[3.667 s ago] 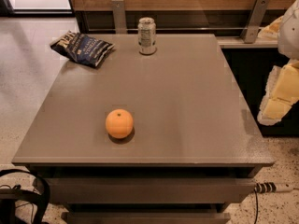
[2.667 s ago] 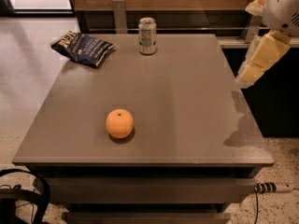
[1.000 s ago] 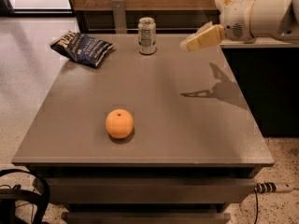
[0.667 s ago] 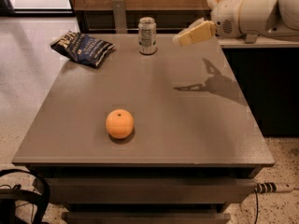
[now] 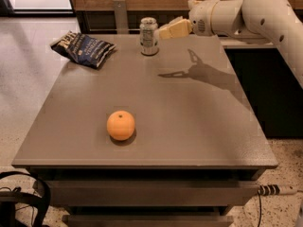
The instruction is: Move 7up can near orange
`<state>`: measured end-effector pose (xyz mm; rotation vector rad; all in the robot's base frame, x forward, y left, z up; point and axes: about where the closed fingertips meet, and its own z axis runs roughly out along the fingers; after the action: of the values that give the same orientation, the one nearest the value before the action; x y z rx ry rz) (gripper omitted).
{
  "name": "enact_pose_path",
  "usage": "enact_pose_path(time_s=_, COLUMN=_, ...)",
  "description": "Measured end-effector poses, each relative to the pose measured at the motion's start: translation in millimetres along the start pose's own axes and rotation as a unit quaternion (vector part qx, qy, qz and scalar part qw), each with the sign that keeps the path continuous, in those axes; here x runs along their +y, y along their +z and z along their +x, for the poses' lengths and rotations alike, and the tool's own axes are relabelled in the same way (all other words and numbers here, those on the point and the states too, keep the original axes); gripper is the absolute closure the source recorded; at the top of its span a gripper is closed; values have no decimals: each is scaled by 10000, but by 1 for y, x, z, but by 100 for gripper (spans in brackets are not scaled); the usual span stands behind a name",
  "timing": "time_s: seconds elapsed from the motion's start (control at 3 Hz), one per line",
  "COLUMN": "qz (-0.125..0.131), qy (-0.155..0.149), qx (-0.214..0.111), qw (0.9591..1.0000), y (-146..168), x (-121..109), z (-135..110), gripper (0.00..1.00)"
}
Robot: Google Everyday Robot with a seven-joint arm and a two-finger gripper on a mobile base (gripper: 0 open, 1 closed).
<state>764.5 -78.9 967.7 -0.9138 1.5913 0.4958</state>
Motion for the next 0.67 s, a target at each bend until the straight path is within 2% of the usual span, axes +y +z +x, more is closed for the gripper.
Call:
enact_pose_path(time_s=0.33, qz=-63, qy=217, qx=-205, qw=9995, y=34, x=-2, z=10, gripper=0)
enact_pose_path(time_s=0.67, qz=-102, qy=221, qx=-332, qw=9992, y=61, x=-7, z=19, gripper=0)
